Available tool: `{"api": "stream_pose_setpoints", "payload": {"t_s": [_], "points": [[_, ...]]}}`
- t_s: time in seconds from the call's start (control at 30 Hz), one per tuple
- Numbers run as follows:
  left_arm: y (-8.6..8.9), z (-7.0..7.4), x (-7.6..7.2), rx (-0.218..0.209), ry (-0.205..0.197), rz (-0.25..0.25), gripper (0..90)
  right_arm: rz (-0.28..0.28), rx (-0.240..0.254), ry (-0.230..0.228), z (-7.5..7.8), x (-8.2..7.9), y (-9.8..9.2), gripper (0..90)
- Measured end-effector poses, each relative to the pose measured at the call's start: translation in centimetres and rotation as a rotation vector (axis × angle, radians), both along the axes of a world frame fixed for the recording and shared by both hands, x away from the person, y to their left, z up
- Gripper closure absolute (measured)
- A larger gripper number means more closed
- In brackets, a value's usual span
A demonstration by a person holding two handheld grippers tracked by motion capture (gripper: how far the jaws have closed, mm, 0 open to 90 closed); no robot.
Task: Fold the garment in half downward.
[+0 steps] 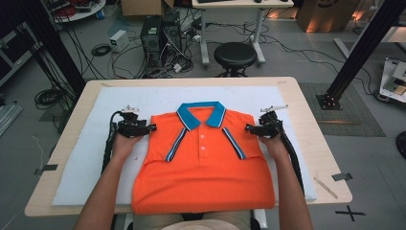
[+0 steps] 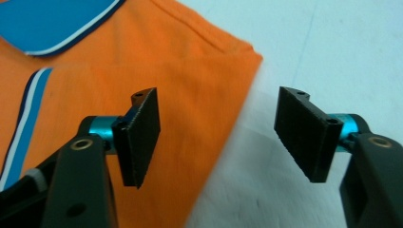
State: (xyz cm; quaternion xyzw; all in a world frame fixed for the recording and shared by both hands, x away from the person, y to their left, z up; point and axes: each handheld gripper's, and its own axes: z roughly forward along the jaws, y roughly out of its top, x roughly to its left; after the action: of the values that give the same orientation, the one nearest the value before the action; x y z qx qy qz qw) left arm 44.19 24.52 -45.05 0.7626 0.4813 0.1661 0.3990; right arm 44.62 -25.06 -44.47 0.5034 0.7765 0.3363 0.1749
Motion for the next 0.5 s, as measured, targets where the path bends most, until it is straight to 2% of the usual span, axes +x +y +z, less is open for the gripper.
{"api": "stream_pose_setpoints", "payload": {"t_s": [0.07,0.1,0.13,0.2,0.23,0.3,0.33,0.37,0.43,0.5], "points": [[-0.6,0.1,0.1,0.035,-0.004,0.002,50.2,-0.007,-0.034,0.013,-0.2,0.5,0.6,38.1],[-0.9,0.2,0.1,0.048,-0.004,-0.001,54.7,-0.012,-0.038,0.010,-0.2,0.7,0.8,39.7],[-1.2,0.2,0.1,0.066,-0.010,-0.010,57.9,-0.018,-0.030,0.010,-0.2,0.8,0.8,42.9],[-1.8,0.3,0.0,0.098,-0.022,-0.043,72.2,-0.029,-0.011,0.011,-0.2,0.9,0.8,52.4],[-2.0,0.4,0.0,0.098,-0.022,-0.043,75.6,-0.027,-0.001,0.012,-0.2,0.9,0.7,59.2],[-2.0,0.4,0.1,0.081,-0.006,-0.024,81.0,-0.013,0.021,0.016,-0.3,0.9,0.7,71.5],[-2.0,0.4,0.1,0.066,0.002,-0.011,82.1,0.008,0.017,0.012,-0.2,0.9,0.9,79.1],[-1.9,0.4,0.1,0.059,0.001,-0.006,82.8,0.026,0.003,0.005,-0.2,0.8,1.1,82.0],[-1.8,0.4,0.0,0.045,-0.017,0.008,83.4,0.028,-0.020,-0.011,-0.1,0.7,1.4,84.9],[-1.5,0.6,0.0,-0.005,-0.044,0.024,83.6,0.024,-0.036,-0.029,0.0,0.7,1.5,85.8]]}}
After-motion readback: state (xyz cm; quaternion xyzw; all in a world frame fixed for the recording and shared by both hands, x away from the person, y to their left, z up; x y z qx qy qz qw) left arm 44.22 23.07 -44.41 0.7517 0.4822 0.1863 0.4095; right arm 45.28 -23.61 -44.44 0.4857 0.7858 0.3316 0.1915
